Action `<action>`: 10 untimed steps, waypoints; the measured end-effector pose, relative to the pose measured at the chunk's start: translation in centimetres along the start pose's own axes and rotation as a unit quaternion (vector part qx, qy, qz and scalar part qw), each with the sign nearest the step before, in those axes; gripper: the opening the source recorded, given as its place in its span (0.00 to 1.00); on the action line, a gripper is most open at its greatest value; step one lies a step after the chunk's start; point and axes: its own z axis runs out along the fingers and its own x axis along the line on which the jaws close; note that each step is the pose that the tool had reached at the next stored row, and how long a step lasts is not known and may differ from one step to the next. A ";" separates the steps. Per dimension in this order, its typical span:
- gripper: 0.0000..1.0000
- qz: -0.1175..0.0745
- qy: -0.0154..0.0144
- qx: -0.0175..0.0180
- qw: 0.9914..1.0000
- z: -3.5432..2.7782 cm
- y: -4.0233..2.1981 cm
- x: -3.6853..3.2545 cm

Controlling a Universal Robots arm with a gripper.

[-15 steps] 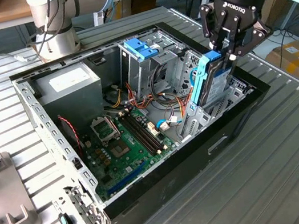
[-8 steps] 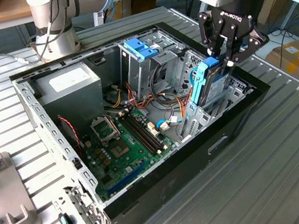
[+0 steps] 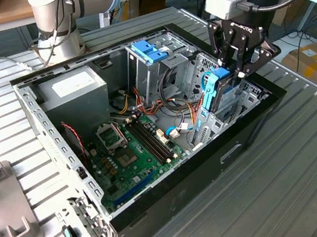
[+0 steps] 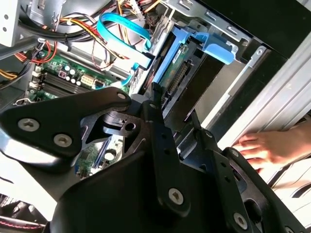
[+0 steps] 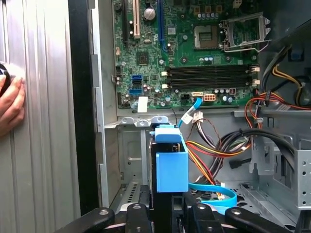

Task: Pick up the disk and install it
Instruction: 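Insert the disk into the insertion slot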

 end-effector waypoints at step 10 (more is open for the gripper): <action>0.35 0.000 0.000 0.000 1.000 2.10 0.05 -0.12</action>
